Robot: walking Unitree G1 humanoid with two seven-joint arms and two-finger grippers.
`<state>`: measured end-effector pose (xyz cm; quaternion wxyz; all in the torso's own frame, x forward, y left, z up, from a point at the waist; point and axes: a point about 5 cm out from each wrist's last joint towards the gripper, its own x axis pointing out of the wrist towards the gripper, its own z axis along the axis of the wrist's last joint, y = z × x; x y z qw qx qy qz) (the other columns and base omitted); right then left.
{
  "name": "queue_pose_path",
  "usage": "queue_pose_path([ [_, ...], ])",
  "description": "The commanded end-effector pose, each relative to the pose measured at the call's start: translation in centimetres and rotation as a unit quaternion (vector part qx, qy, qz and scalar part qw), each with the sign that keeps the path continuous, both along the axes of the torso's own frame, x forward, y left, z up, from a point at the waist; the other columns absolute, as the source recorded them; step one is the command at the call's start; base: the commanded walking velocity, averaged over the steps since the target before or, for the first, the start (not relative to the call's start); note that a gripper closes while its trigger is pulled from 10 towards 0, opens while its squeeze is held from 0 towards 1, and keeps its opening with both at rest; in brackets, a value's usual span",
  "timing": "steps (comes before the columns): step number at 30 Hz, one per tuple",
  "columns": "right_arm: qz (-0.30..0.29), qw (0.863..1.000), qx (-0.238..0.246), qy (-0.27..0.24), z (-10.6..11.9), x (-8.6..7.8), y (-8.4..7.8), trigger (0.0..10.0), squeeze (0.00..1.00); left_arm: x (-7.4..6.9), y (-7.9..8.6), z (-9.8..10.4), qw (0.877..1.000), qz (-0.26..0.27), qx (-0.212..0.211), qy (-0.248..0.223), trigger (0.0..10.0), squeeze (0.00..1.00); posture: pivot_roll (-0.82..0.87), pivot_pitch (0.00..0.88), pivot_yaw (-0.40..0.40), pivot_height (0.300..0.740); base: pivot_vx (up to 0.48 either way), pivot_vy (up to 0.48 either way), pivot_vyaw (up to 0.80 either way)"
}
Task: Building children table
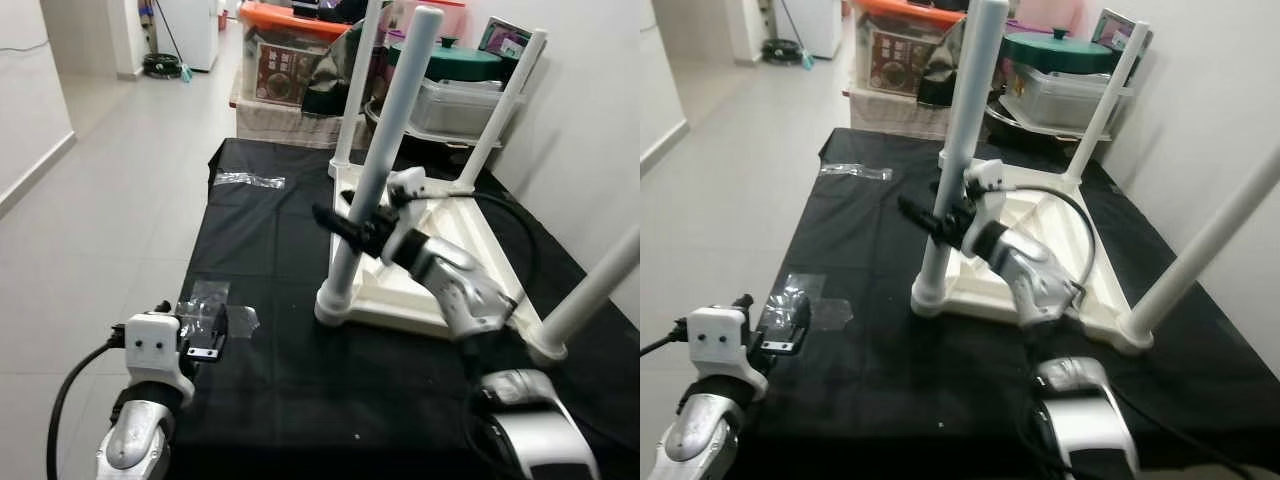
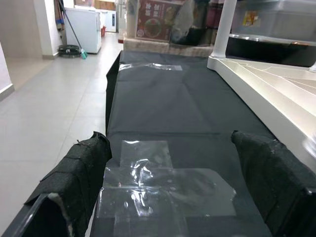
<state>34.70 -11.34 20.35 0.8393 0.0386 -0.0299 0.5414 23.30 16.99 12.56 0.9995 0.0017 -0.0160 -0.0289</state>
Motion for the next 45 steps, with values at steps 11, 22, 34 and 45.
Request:
queue_pose_path([
  [11, -0.559, 0.813, -0.087, 0.141, -5.7, 2.9, -3.2, 0.0, 0.0, -0.3, -0.3, -0.4, 1.0, -0.004, -0.004, 0.008, 10.0, 0.0, 0.1, 0.0, -0.177, 0.74, 0.0, 0.0, 0.0],
  [22, -0.581, 0.81, -0.036, 0.07, -1.9, 0.5, -3.3, 10.0, 0.0, -0.2, -0.4, -0.5, 1.0, -0.009, -0.005, 0.01, 10.0, 0.0, 0.08, 0.0, -0.162, 0.74, 0.0, 0.0, 0.0],
  [34, -0.334, 0.94, 0.064, 0.016, 3.8, 3.5, -0.1, 10.0, 0.0, -0.2, -0.3, -0.5, 1.0, -0.006, -0.004, 0.008, 10.0, 0.0, 0.1, 0.0, -0.18, 0.74, 0.0, 0.0, 0.0],
  [45, 0.15, 0.986, -0.063, 0.023, -1.9, -1.2, 2.4, 2.4, 0.0, -0.3, -0.4, -0.4, 1.0, -0.004, -0.001, 0.004, 10.0, 0.0, 0.13, 0.0, -0.201, 0.74, 0.0, 0.0, 0.0],
])
